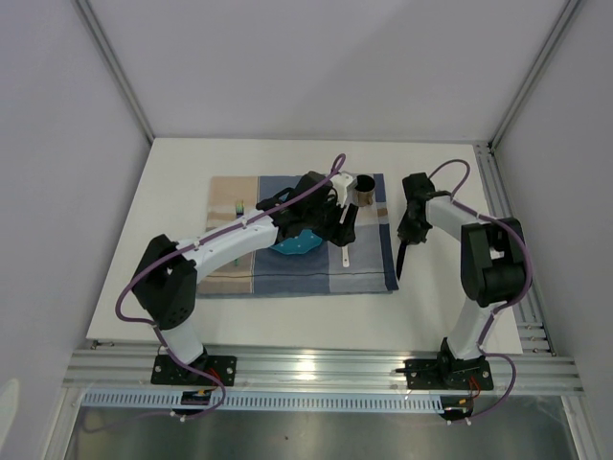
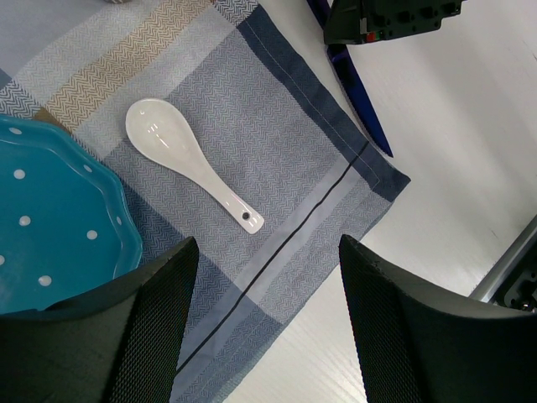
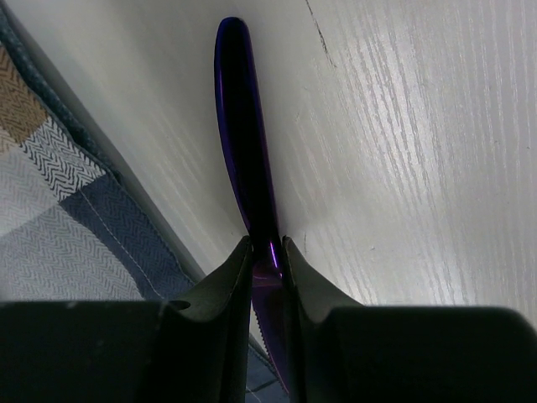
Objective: Set the dinner table for one person
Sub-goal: Pick up the knife at the center of the board.
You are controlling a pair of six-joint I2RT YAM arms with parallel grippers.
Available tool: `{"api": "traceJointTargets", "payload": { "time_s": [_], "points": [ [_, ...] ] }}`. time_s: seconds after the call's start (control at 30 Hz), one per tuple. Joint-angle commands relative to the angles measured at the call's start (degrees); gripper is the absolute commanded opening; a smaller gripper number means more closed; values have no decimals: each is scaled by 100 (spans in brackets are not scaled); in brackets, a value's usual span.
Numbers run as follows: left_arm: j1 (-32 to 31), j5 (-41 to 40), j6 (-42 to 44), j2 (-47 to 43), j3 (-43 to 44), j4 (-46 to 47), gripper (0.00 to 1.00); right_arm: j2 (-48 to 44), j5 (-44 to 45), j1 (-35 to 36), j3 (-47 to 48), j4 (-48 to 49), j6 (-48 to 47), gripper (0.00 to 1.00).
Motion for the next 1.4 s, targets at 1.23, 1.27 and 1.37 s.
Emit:
{"api": "traceJointTargets", "payload": {
  "time_s": [1.23,1.27,1.37],
  "points": [
    [-38,96,71,-127,-31,231,72,-179,477,436,107,-93,-241,41],
    [-38,96,71,-136,-91,231,72,-152,468,436,98,-75,-241,40],
    [-38,96,80,-144,-92,239,72,-82,459,436,72,-40,-258,40]
  ]
}}
